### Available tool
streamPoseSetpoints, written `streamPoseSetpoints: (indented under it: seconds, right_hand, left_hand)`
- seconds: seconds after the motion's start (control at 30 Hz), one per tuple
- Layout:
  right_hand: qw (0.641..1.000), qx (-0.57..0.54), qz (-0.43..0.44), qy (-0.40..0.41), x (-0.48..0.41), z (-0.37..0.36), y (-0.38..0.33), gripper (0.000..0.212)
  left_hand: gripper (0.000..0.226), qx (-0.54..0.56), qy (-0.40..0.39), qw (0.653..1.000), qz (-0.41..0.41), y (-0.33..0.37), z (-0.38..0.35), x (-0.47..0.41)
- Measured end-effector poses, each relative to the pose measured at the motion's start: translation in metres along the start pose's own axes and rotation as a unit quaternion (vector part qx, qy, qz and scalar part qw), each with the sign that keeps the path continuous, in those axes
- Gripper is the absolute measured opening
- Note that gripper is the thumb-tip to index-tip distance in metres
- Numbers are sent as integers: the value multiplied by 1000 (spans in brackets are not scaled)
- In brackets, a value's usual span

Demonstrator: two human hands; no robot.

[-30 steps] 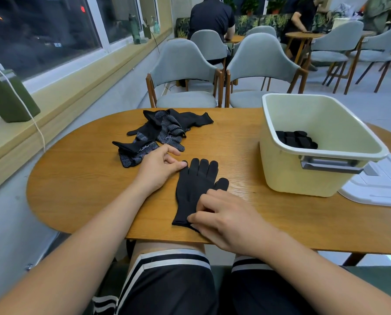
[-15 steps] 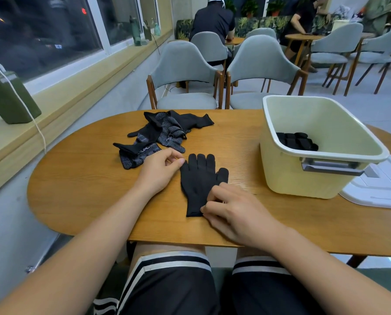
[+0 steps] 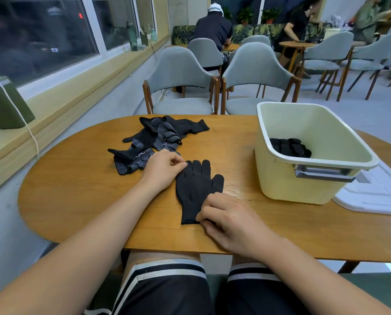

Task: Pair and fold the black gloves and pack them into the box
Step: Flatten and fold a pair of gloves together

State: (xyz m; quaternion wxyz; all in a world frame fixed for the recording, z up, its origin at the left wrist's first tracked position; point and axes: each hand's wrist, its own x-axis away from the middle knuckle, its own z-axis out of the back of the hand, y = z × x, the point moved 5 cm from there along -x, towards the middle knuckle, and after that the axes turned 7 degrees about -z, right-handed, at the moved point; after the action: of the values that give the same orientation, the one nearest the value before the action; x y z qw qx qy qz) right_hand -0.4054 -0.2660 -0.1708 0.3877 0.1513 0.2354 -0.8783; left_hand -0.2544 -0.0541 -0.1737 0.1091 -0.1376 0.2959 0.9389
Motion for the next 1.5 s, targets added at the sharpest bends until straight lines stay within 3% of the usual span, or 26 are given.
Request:
streamPoseSetpoints:
  seconds: [0.3, 0.5, 0.7, 0.9, 1.13, 1.5]
  right_hand:
    - [999, 9, 16, 42, 5, 5, -3, 6]
    - [1000, 7, 9, -6, 4, 2, -5, 10]
    - [1000, 6, -5, -16, 3, 1, -3, 11]
    - [1000, 4, -23, -18, 3, -2, -1, 12]
    - [999, 6, -34, -22, 3, 0, -3, 14]
    - [998, -17, -58, -34, 2, 0, -1, 16]
  left_hand:
    - [9, 65, -24, 997, 23, 8, 0, -12]
    - [11, 31, -44, 998, 38, 3, -5, -14]
    - [6, 34, -22, 999, -13, 16, -2, -19]
    - [10, 16, -70, 994, -86, 44, -12, -26]
    - [15, -42, -119, 988, -88, 54, -26, -37]
    - [19, -26, -92, 991, -93, 54, -34, -39]
